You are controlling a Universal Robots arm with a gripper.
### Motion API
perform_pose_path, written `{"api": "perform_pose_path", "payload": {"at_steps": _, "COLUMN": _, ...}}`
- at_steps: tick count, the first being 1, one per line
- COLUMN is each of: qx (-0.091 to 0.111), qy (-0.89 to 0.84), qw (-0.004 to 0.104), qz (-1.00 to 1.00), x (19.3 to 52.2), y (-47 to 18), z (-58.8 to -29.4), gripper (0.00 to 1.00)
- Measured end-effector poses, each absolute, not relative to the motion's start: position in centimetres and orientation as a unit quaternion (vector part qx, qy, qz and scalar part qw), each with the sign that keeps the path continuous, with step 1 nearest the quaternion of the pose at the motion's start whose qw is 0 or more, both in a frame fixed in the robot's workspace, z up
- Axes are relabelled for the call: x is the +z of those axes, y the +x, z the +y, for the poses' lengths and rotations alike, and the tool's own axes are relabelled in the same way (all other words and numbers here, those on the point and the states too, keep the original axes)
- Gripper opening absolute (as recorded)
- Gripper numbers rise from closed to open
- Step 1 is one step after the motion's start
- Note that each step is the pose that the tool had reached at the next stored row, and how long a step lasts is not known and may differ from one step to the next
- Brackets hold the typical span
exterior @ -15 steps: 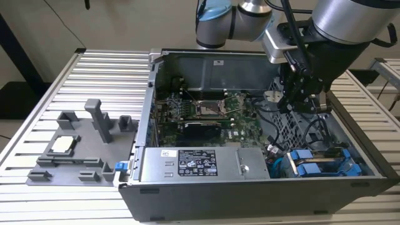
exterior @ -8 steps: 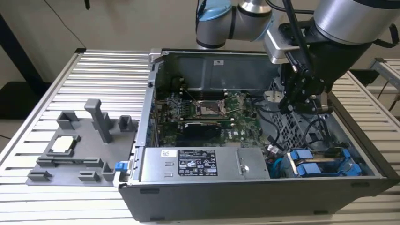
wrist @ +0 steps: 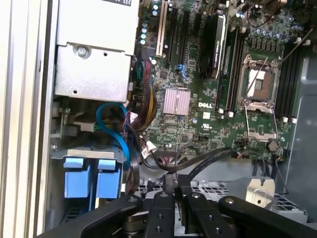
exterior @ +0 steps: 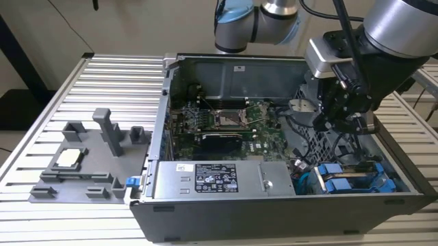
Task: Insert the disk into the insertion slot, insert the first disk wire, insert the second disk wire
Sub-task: 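Insert the second disk wire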
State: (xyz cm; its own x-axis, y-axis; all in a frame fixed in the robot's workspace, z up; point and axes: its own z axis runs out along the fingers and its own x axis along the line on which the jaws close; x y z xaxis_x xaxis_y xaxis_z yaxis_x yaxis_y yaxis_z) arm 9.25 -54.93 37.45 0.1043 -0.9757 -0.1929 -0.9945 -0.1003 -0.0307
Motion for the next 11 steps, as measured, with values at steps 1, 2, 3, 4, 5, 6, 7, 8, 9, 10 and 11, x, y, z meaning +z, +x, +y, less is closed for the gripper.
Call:
{"api": "perform_pose_path", "payload": {"at_steps": 1, "qx": 0.062, "qy": -0.739, "qw": 0.076, "qz": 0.666, "x": 37.4, "y": 9.4, "z": -55.2, "gripper": 0.16}}
{"api": "perform_pose_path", "payload": {"at_steps": 2, "qx": 0.063, "qy": -0.739, "qw": 0.075, "qz": 0.666, "x": 37.4, "y": 9.6, "z": -55.4, "gripper": 0.16}}
{"api": "perform_pose_path", "payload": {"at_steps": 3, "qx": 0.063, "qy": -0.739, "qw": 0.075, "qz": 0.667, "x": 37.4, "y": 9.8, "z": -55.7, "gripper": 0.16}}
{"api": "perform_pose_path", "payload": {"at_steps": 4, "qx": 0.064, "qy": -0.739, "qw": 0.075, "qz": 0.667, "x": 37.4, "y": 10.0, "z": -55.9, "gripper": 0.16}}
{"api": "perform_pose_path", "payload": {"at_steps": 5, "qx": 0.064, "qy": -0.739, "qw": 0.074, "qz": 0.667, "x": 37.4, "y": 10.2, "z": -56.2, "gripper": 0.16}}
{"api": "perform_pose_path", "payload": {"at_steps": 6, "qx": 0.064, "qy": -0.739, "qw": 0.074, "qz": 0.667, "x": 37.4, "y": 10.3, "z": -56.5, "gripper": 0.16}}
{"api": "perform_pose_path", "payload": {"at_steps": 7, "qx": 0.064, "qy": -0.739, "qw": 0.074, "qz": 0.667, "x": 37.3, "y": 10.5, "z": -56.8, "gripper": 0.16}}
{"api": "perform_pose_path", "payload": {"at_steps": 8, "qx": 0.064, "qy": -0.739, "qw": 0.074, "qz": 0.667, "x": 37.3, "y": 10.6, "z": -57.0, "gripper": 0.16}}
{"api": "perform_pose_path", "payload": {"at_steps": 9, "qx": 0.064, "qy": -0.739, "qw": 0.074, "qz": 0.667, "x": 37.3, "y": 10.7, "z": -57.3, "gripper": 0.16}}
{"api": "perform_pose_path", "payload": {"at_steps": 10, "qx": 0.064, "qy": -0.739, "qw": 0.074, "qz": 0.667, "x": 37.2, "y": 10.8, "z": -57.5, "gripper": 0.16}}
{"api": "perform_pose_path", "payload": {"at_steps": 11, "qx": 0.064, "qy": -0.739, "qw": 0.074, "qz": 0.667, "x": 37.2, "y": 10.9, "z": -57.7, "gripper": 0.16}}
